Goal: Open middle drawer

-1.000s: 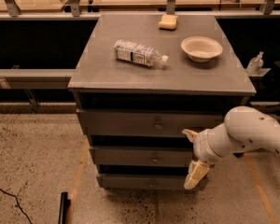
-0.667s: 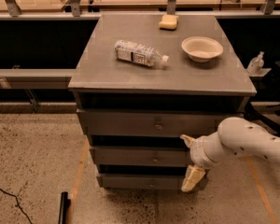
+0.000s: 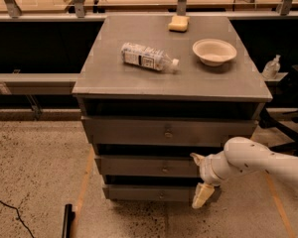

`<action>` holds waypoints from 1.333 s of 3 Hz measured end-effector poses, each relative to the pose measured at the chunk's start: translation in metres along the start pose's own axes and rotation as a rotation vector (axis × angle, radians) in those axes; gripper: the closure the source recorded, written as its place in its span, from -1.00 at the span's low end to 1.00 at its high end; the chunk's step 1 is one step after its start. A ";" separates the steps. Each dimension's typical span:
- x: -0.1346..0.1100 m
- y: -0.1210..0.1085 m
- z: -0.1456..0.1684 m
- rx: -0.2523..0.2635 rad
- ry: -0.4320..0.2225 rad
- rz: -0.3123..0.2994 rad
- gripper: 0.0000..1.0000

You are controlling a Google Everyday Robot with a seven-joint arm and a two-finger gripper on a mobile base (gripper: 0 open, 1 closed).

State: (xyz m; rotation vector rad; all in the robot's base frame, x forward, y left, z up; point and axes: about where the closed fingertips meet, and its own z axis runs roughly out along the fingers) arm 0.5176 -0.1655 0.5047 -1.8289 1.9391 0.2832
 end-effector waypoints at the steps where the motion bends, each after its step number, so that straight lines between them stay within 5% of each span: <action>1: 0.013 -0.011 0.025 0.002 -0.009 -0.004 -1.00; 4: 0.037 -0.040 0.064 -0.013 -0.007 -0.013 -1.00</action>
Offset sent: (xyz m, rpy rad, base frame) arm 0.0498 -0.0112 -0.0604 0.0163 -0.0186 0.0059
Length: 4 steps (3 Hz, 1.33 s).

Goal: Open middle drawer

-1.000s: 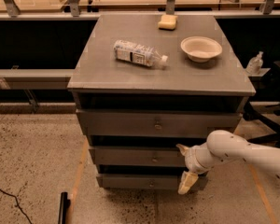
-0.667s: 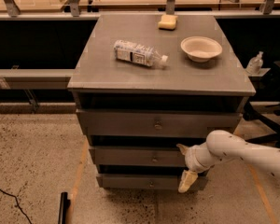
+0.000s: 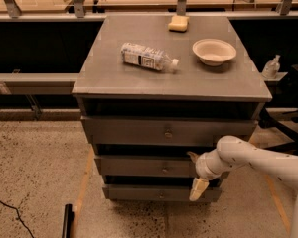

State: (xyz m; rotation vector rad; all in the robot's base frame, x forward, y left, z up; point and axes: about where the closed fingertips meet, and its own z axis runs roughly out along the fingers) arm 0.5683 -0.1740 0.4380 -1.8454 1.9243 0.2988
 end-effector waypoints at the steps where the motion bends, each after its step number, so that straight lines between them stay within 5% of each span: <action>1: 0.005 -0.005 0.007 -0.013 0.001 0.003 -0.65; 4: 0.003 0.011 0.003 -0.030 0.001 0.043 0.76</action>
Offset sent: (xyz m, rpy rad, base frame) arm -0.0075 -0.0059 -0.0141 0.0059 0.0635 -0.0305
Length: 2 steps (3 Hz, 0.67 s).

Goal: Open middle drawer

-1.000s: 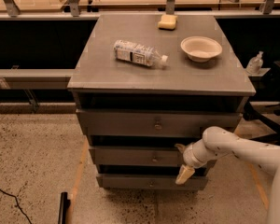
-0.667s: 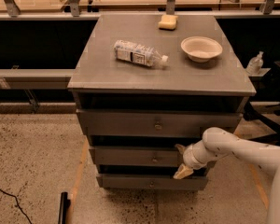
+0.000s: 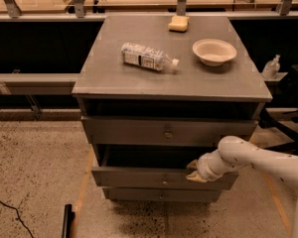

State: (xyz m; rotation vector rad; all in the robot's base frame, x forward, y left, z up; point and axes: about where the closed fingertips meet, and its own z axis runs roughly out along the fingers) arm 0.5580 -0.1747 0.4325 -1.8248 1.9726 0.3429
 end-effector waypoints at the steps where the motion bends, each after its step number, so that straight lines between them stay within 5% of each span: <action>1: -0.001 0.000 -0.003 0.000 0.000 0.000 1.00; 2: -0.002 0.000 -0.004 0.000 0.000 0.000 0.65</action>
Offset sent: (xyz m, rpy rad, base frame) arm -0.1202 0.0163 0.0702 0.0065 0.1351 -0.1335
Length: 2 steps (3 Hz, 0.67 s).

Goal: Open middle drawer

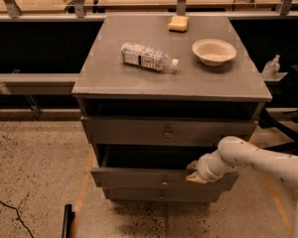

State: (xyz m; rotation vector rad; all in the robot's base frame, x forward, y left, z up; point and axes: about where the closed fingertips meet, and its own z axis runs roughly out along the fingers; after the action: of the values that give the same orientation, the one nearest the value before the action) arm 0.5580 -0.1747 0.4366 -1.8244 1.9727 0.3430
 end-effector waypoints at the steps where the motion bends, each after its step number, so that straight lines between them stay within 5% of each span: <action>1: 0.000 0.000 0.000 0.000 0.000 0.000 0.19; 2: 0.000 0.000 0.000 0.000 0.000 0.000 -0.30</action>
Offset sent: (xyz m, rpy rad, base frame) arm -0.0978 0.0171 0.0683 0.0472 0.0947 -0.1087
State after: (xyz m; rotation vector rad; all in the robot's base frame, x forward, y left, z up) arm 0.5579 -0.1747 0.4366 -1.8243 1.9728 0.3431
